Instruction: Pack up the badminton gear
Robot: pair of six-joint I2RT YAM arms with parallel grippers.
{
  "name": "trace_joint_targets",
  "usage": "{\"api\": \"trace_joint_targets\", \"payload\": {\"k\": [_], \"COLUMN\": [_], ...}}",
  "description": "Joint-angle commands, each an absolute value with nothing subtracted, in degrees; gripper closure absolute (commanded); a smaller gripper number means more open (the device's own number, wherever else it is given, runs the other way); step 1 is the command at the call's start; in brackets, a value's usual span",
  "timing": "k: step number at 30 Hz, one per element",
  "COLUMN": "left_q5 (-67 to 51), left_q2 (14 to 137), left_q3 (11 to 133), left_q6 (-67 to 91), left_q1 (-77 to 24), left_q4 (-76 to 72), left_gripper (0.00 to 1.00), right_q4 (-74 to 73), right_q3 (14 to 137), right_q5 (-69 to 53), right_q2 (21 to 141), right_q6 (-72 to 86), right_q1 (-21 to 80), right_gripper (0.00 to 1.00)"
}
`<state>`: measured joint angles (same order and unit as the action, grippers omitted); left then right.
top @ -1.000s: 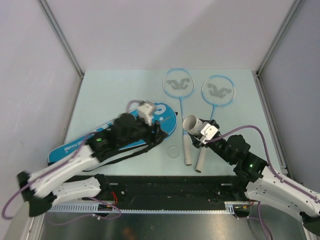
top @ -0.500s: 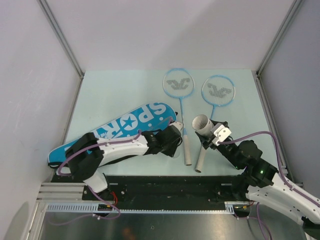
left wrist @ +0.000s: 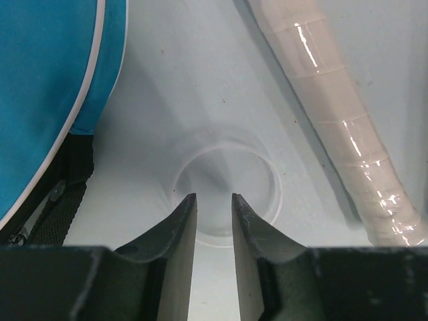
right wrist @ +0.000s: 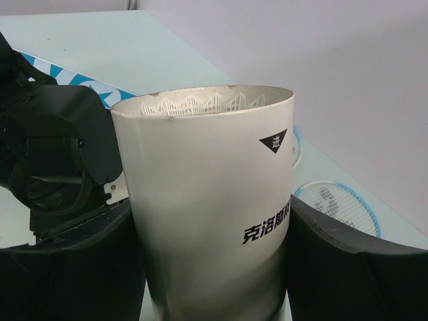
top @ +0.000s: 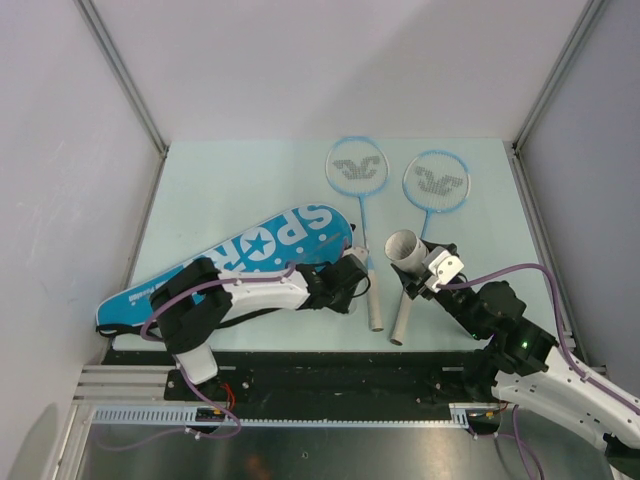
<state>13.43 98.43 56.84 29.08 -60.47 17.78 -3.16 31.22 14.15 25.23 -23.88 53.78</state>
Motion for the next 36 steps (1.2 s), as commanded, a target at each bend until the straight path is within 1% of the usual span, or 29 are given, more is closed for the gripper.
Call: {"api": "trace_joint_targets", "payload": {"k": [1,5,9,11,12,17,20,21,23,25,28,29,30,32,35,36], "left_q5": [14.77,15.73,17.49,16.18,15.74,14.15,13.71,13.01,12.48,12.39,11.17,10.64,10.37,10.63,7.83,6.69], "left_q2": [96.16,91.68,86.85,87.27,87.80,92.37,94.91,95.53,96.76,97.29,98.08,97.91,97.48,95.20,83.89,76.71], "left_q3": [55.37,53.79,51.86,51.59,51.59,52.56,53.44,53.44,53.35,53.17,52.82,52.65,52.21,51.07,48.43,47.47], "left_q6": [30.24,30.32,30.59,30.85,31.28,30.76,30.94,31.11,31.03,31.03,30.94,30.59,29.89,29.53,26.90,24.72], "left_q1": [-60.29,-60.29,-60.03,-59.33,-58.46,-57.57,-57.13,-56.95,-56.87,-56.87,-56.52,-56.08,-55.90,-54.68,-51.78,-50.90], "left_q4": [15.82,15.64,15.64,15.47,15.47,15.20,15.21,15.21,14.94,14.85,14.42,14.33,14.33,14.06,13.97,13.97], "left_gripper": [0.68,0.61,0.49,0.49,0.51,0.51,0.56,0.62,0.64,0.65,0.79,0.92,0.99,1.00,1.00,1.00], "right_q4": [-4.57,-4.31,-4.22,-4.22,-4.13,-4.04,-3.96,-3.87,-3.95,-4.04,-3.78,-3.78,-3.69,-3.52,-3.34,-3.25], "right_q3": [31.46,31.46,31.46,31.46,31.46,31.46,31.46,31.46,31.46,31.46,31.46,31.46,31.46,31.46,31.46,31.46], "right_q5": [14.77,14.15,14.15,13.98,13.89,13.71,13.71,13.62,13.62,13.62,13.10,12.92,12.75,11.69,9.23,8.71], "right_q2": [25.66,26.19,26.19,26.19,26.19,25.84,25.58,25.49,25.31,25.57,26.28,26.71,27.07,28.12,29.44,30.23], "right_q6": [-20.21,-20.13,-20.21,-20.13,-20.21,-20.39,-20.48,-20.65,-20.65,-20.65,-20.74,-20.74,-20.74,-20.92,-21.18,-21.18], "right_q1": [53.96,53.96,53.96,53.96,53.88,53.88,53.96,53.96,53.96,53.96,53.96,54.05,54.05,53.97,54.05,54.05], "right_gripper": [0.79,0.79,0.80,0.79,0.79,0.80,0.80,0.79,0.79,0.80,0.80,0.80,0.80,0.80,0.80,0.80]}}
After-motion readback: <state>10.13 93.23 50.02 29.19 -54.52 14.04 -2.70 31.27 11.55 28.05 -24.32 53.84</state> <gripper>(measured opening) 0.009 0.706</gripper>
